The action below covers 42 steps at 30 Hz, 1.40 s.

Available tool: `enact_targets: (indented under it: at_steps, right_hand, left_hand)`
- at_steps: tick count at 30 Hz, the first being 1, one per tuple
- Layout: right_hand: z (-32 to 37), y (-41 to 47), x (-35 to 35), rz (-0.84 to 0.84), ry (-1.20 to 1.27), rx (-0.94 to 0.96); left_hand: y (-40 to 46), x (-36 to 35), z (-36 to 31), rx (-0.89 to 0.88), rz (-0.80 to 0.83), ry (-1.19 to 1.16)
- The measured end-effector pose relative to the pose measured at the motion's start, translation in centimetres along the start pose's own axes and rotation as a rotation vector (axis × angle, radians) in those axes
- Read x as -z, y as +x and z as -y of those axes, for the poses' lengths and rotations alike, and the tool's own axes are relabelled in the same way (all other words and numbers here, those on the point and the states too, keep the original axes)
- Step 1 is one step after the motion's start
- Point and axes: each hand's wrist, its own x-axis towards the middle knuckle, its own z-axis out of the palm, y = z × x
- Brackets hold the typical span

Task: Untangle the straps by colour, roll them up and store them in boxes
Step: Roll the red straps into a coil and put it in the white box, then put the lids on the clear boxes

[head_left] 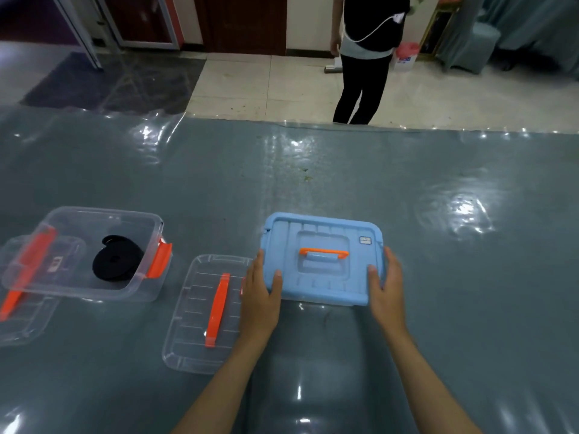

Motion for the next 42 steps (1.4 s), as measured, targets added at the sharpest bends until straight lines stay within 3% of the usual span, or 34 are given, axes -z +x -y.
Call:
enact_targets:
  at_steps: [2,5,13,21,24,27,34,37,42]
  right_hand:
    - [0.2,0.7,-0.4,0.003,0.157,-0.222]
    - [0.2,2.2,-0.8,-0.014,0.264,-0.315]
    - [0.1,2.1,-1.1,-0.104,0.155,-0.333]
    - [-0.2,2.1,1.3,-0.078,0.144,-0.297]
    - [0.2,2.0,2.9,0.002,0.072,-0.292]
    - [1.2,0.6,4.7,0.033,-0.095,-0.193]
    - [4.3,-6.9,6.5,0.172,-0.487,0.318]
    - [5.7,-9.7,5.7,0.272,-0.52,0.343]
    - [6.5,-13.3,2.3,0.46,-0.583,0.378]
  left_hand:
    - [1.1,0.1,-0.3,0.0,0.016,0.001]
    - [2.3,0.2,-0.6,0.047,0.072,-0.045]
    - [1.9,-0.3,-0.9,0.048,0.005,0.027]
    - [0.5,-0.9,-2.0,0.039,0.064,0.199]
    - [0.2,-0.4,-2.7,0.051,0.103,0.237]
    - [-0.5,1.5,-3.4,0.021,0.129,0.309]
    - [-7.9,7.4,-4.0,-0.103,0.105,0.832]
    - [-11.7,8.8,-5.0,-0.123,0.127,1.053]
    - [-15.3,11.5,-3.9,-0.042,0.14,1.013]
